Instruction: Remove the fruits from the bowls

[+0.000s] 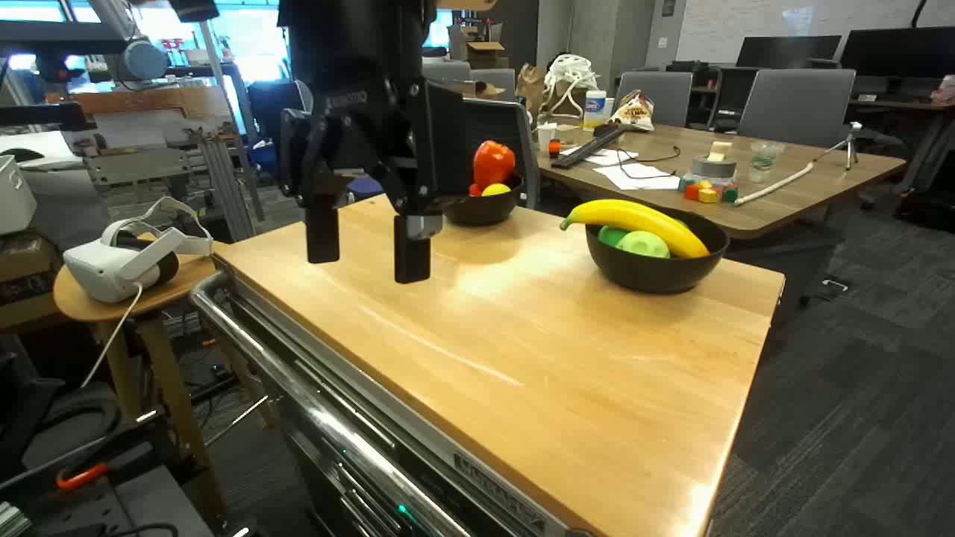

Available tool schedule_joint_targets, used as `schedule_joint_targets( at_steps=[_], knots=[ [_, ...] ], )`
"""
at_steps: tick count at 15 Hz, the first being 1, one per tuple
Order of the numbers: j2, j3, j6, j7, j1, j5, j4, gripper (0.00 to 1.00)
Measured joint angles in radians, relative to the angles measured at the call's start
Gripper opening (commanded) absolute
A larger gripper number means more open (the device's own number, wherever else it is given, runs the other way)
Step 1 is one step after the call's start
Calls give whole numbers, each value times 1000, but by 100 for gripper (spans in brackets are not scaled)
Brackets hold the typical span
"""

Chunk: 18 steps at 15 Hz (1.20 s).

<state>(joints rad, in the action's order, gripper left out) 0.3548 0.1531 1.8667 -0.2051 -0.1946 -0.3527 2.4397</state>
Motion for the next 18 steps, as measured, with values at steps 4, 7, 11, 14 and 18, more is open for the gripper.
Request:
schedule_joint_targets(
  at_steps=[4, 7, 11, 14, 18],
  knots=[
    [1, 0, 1, 0, 0, 0, -11, 100],
    [1, 0, 1, 0, 0, 0, -12, 100],
    [18, -14, 7, -34, 22, -50, -10, 100],
    [80, -47, -6, -105, 75, -57, -12, 100],
    [130, -95, 25, -161, 166, -58, -29, 100]
  ],
)
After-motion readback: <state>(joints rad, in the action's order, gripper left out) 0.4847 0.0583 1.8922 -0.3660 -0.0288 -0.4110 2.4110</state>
